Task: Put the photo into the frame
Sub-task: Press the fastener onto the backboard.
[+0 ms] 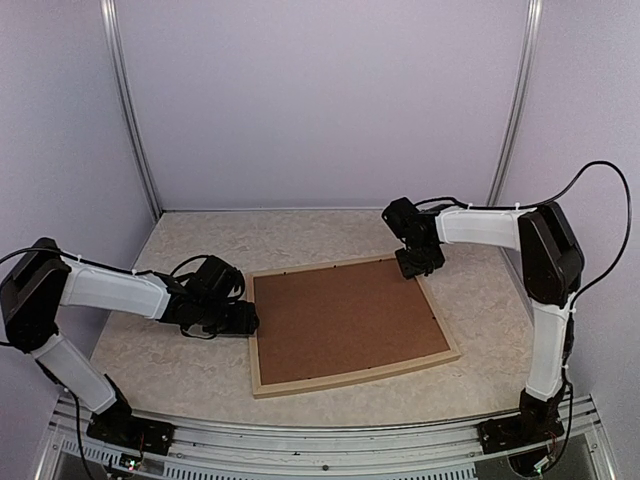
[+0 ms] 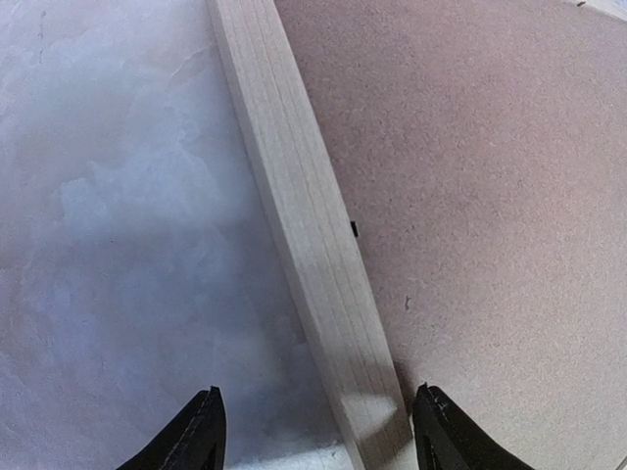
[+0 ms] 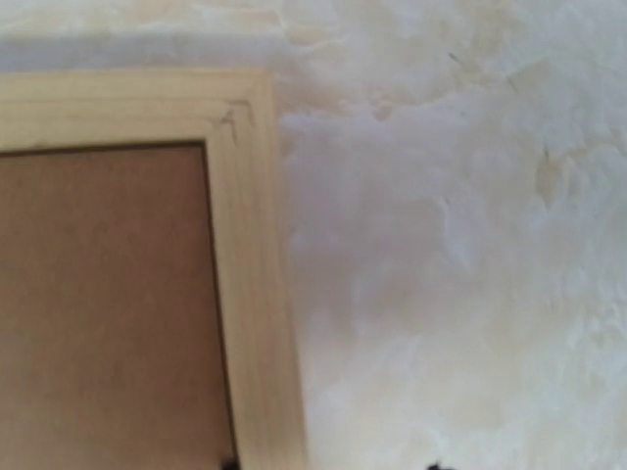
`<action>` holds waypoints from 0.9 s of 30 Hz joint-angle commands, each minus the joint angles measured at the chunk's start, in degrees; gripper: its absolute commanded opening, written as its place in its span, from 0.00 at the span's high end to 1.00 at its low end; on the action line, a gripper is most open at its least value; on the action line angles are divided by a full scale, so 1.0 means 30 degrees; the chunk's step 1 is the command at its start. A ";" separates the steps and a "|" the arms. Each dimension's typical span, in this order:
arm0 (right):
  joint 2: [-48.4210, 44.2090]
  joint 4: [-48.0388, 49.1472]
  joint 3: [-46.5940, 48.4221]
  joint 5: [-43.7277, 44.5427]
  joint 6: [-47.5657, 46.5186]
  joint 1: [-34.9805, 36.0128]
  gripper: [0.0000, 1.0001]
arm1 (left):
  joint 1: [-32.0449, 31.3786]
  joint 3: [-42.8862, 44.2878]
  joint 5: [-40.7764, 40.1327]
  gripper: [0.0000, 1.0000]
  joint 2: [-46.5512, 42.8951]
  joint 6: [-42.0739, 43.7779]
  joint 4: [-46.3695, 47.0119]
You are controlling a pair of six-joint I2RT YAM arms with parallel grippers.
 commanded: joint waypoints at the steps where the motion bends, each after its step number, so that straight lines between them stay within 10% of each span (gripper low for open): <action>1: 0.0985 -0.0136 0.0888 0.0557 -0.0673 -0.0231 0.51 | 0.0131 0.0449 -0.0084 0.34 -0.0221 0.0303 -0.0180; 27: 0.1404 -0.0075 -0.0003 0.0526 -0.0822 -0.0714 0.52 | 0.0098 0.0223 -0.0031 0.32 -0.0253 0.0251 -0.0180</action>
